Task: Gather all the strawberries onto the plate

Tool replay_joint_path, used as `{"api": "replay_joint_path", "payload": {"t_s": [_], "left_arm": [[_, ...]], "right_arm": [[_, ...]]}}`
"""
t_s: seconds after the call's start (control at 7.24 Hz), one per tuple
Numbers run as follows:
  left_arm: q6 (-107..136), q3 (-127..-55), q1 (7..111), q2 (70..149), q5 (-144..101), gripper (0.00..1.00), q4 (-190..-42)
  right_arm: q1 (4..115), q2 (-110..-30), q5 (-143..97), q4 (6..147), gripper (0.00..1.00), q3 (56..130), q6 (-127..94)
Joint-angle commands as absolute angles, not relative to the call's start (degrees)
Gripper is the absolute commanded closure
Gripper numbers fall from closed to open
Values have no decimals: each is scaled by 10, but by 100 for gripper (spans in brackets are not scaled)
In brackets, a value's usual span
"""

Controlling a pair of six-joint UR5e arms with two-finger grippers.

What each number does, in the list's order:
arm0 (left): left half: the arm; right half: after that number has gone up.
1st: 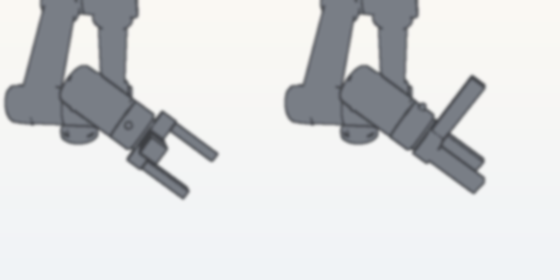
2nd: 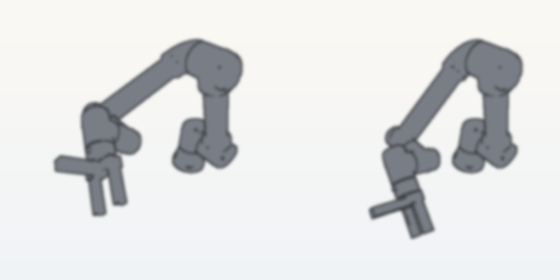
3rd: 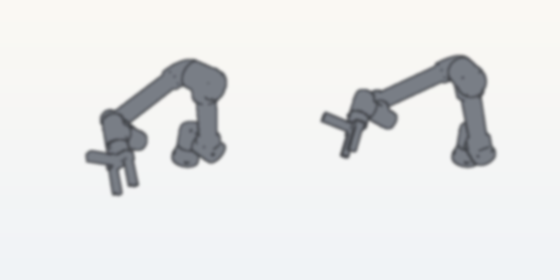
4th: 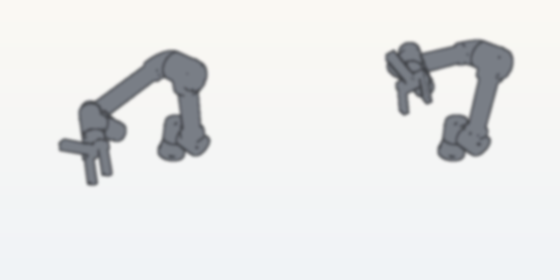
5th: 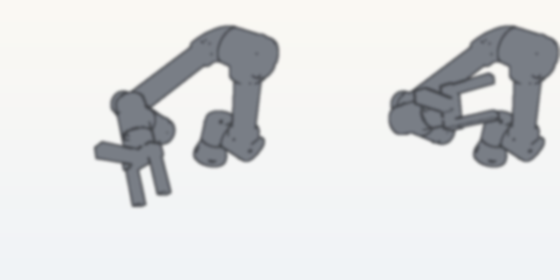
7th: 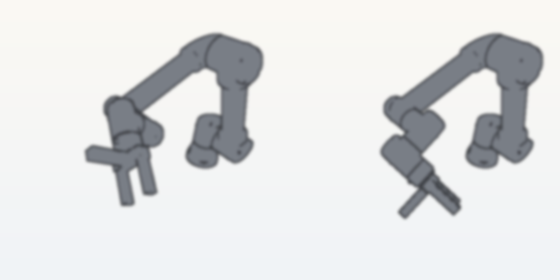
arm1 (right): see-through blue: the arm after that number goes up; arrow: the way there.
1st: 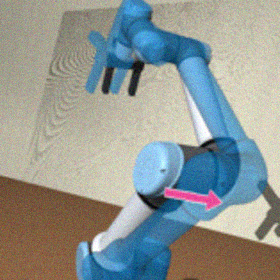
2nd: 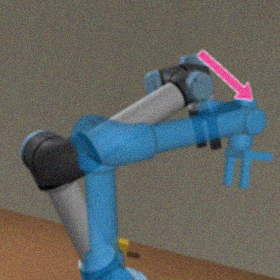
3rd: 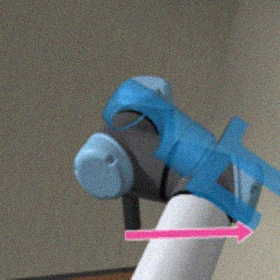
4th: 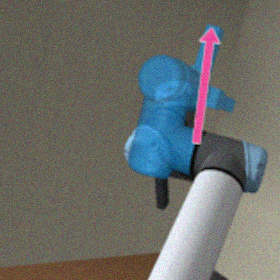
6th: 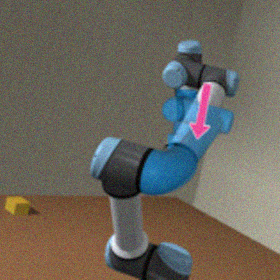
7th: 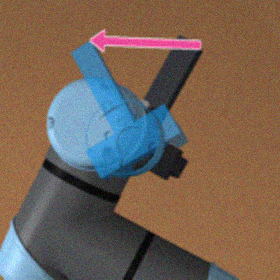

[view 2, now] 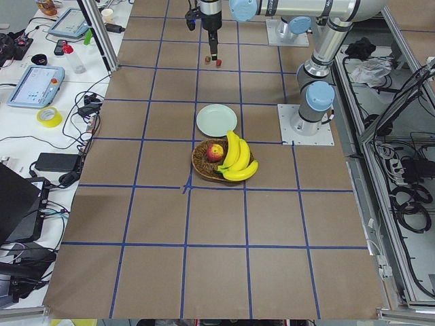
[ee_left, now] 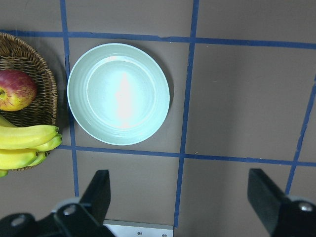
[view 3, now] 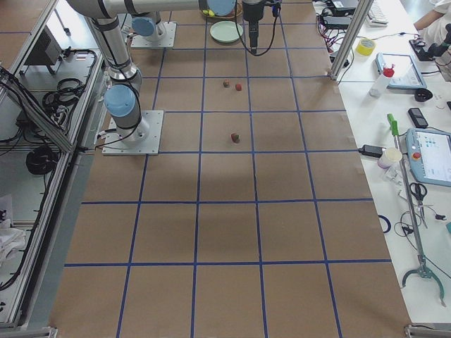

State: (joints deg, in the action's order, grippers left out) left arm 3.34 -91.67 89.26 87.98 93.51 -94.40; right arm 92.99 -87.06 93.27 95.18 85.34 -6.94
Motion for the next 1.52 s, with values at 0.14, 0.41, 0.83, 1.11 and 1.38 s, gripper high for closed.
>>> {"api": "replay_joint_path", "payload": {"t_s": [0.14,0.41,0.83,1.11,1.38], "left_arm": [[34,-918,893,880,935,0,-944],[34,-918,893,880,934,0,-944],[34,-923,893,880,934,0,-940],[34,-923,894,880,935,0,-939],[34,-923,894,880,936,0,-939]], "right_arm": [[929,-870,934,953,0,853,-69],[929,-870,933,952,0,853,-69],[910,-860,932,931,0,867,-66],[845,-850,926,945,0,926,-69],[906,-825,924,1088,0,1002,-96]]}}
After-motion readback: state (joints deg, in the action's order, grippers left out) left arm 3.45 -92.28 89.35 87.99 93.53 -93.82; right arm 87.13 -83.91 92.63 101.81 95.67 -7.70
